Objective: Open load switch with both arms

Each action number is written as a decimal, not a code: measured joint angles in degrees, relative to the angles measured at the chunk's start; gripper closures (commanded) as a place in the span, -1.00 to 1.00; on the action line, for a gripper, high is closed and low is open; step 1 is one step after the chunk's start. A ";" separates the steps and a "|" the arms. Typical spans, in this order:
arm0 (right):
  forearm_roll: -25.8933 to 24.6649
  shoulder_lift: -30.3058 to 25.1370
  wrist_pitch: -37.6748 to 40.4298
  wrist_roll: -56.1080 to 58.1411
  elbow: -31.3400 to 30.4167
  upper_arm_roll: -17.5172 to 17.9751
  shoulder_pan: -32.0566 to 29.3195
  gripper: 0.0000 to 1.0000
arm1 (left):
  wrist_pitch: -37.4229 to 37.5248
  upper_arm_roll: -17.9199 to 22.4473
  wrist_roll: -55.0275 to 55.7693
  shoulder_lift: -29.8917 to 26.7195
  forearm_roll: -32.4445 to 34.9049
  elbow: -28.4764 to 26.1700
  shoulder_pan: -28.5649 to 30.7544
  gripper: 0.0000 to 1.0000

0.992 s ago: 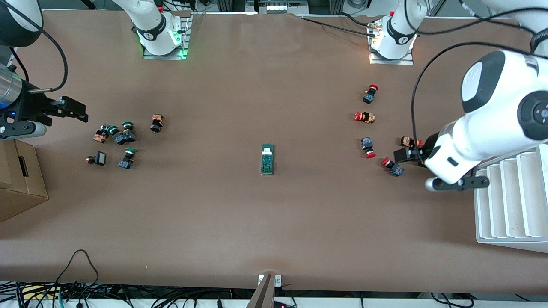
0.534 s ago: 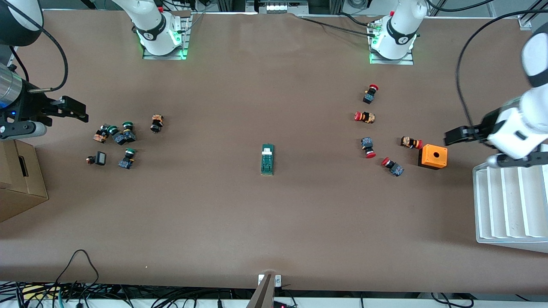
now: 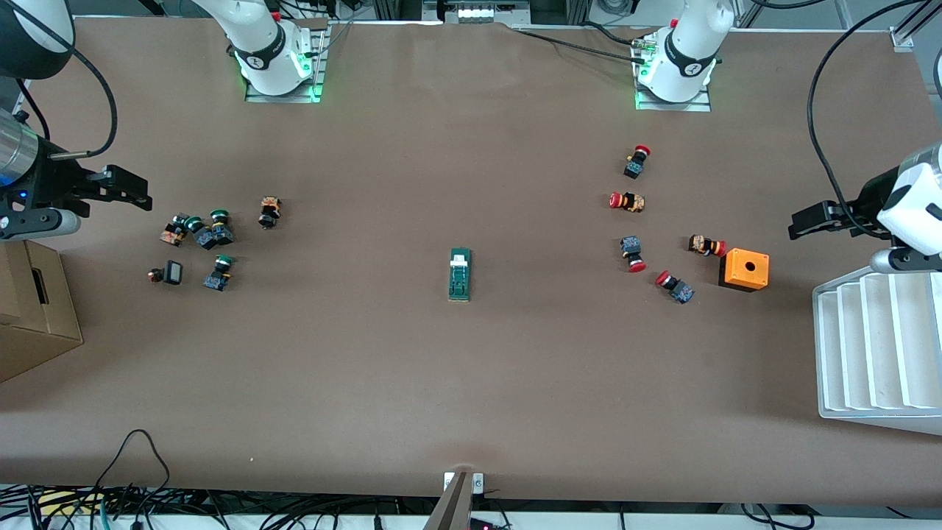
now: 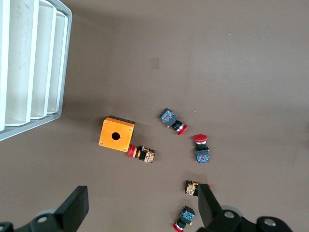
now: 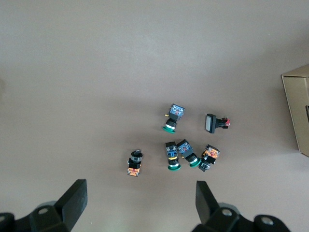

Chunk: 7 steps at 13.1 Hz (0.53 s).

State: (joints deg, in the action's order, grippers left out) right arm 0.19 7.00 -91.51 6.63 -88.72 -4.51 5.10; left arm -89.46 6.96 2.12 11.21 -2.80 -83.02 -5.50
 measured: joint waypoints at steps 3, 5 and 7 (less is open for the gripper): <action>-0.01 0.00 0.00 0.00 0.00 0.00 0.00 -0.98 | 3.23 -0.26 0.00 -0.79 0.00 2.25 -0.17 -1.00; -0.01 0.00 0.00 0.00 0.01 0.00 0.00 -0.98 | 4.32 -0.19 -0.24 -1.17 0.00 2.81 -0.17 -1.00; -0.01 0.00 -0.01 0.00 0.01 0.00 0.01 -0.98 | 4.73 -0.17 -0.41 -2.00 0.01 3.19 -0.16 -1.00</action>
State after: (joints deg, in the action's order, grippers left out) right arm 0.18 7.00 -91.52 6.63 -88.71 -4.51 5.11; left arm -84.74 6.79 1.71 9.21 -2.79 -79.83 -5.66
